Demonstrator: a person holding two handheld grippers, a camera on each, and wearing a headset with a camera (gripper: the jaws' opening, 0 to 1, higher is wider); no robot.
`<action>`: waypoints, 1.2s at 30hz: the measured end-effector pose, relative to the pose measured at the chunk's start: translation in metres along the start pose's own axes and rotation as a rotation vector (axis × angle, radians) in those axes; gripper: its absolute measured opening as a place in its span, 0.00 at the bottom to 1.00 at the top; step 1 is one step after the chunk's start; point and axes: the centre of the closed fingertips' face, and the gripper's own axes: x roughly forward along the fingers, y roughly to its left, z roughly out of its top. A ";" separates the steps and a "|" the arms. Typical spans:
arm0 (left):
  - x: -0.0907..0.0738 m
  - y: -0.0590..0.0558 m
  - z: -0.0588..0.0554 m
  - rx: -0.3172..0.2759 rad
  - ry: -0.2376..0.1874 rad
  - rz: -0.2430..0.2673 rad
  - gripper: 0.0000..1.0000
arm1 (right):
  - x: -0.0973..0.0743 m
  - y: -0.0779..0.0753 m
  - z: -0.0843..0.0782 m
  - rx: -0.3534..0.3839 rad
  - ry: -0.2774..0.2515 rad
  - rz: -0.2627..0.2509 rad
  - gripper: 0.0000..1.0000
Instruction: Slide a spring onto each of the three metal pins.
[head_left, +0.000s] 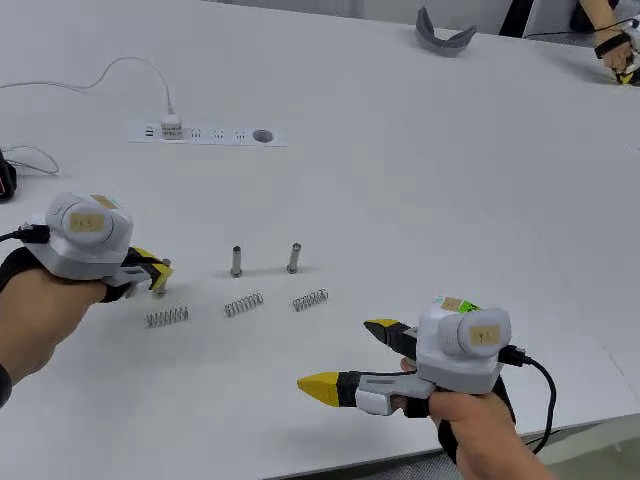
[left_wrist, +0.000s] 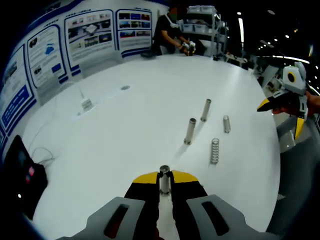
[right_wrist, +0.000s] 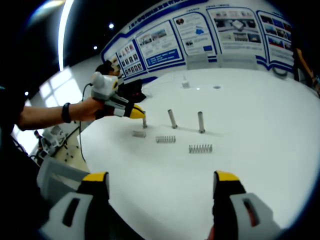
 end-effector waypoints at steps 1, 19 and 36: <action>0.000 -0.001 0.000 0.000 -0.001 -0.001 0.07 | 0.000 0.000 0.000 0.000 0.001 -0.001 0.87; 0.004 0.003 0.005 -0.031 -0.032 0.018 0.08 | -0.004 -0.003 -0.001 0.002 -0.003 -0.013 0.87; 0.013 0.006 0.011 -0.001 -0.041 0.028 0.08 | -0.004 -0.004 -0.003 0.010 -0.003 -0.019 0.87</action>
